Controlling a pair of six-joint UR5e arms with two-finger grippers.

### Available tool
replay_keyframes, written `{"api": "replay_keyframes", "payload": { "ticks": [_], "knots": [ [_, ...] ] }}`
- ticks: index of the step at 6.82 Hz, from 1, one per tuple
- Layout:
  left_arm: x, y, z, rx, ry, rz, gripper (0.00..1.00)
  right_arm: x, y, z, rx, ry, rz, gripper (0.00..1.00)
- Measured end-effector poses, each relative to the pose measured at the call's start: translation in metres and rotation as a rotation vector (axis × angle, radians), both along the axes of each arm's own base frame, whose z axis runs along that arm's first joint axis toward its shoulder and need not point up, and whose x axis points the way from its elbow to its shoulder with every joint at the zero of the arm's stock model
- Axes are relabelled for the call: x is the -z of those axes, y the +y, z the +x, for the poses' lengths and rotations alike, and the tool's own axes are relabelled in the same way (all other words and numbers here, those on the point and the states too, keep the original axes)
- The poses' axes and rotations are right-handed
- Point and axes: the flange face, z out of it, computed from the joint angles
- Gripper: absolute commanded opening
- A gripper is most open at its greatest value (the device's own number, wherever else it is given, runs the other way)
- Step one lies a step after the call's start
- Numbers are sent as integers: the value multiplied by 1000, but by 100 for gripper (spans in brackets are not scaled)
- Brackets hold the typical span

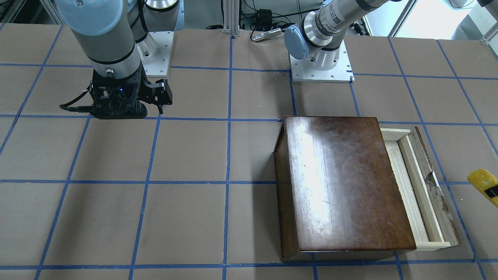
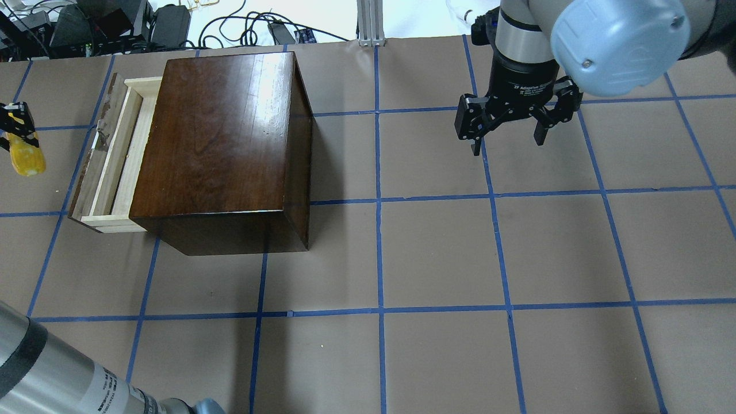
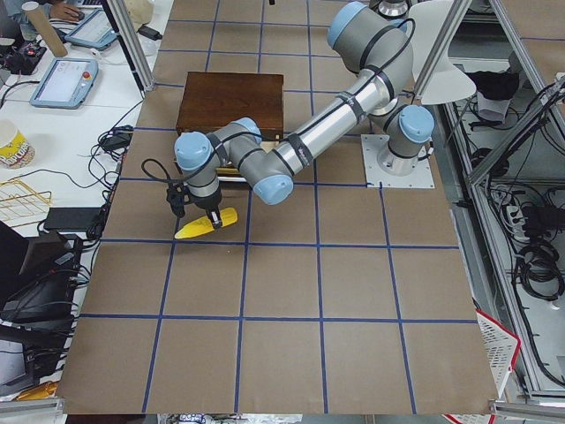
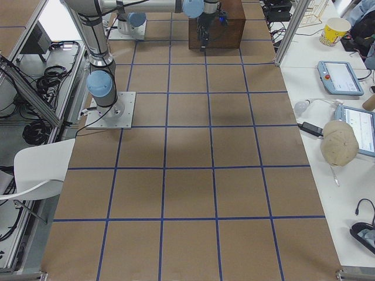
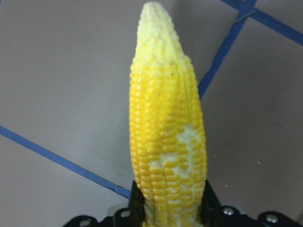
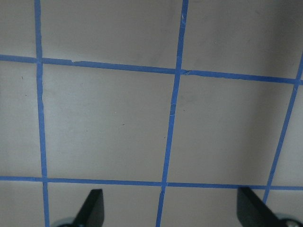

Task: Open drawer and put corn inside
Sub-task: 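Lift the corn cob with the left gripper over the open drawer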

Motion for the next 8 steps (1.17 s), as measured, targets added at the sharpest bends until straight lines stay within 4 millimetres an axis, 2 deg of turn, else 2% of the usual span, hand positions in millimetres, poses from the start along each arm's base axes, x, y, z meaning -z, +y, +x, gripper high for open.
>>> {"api": "replay_keyframes", "payload": {
  "ticks": [1, 2, 3, 4, 6, 7, 8],
  "knots": [
    [-37, -5, -23, 44, 7, -2, 0, 0, 0, 0, 0, 0, 0, 100],
    [-65, -7, -46, 98, 11, -2, 0, 0, 0, 0, 0, 0, 0, 100],
    [-86, -7, -74, 168, 20, 4, 0, 0, 0, 0, 0, 0, 0, 100],
    [-98, -8, -103, 222, 40, 13, 0, 0, 0, 0, 0, 0, 0, 100],
    [-107, -11, -167, 328, 83, 34, 0, 0, 0, 0, 0, 0, 0, 100],
    [-99, -13, -196, 376, 100, 55, 0, 0, 0, 0, 0, 0, 0, 100],
    [-85, -12, -210, 412, 118, 80, 0, 0, 0, 0, 0, 0, 0, 100]
  ]
}}
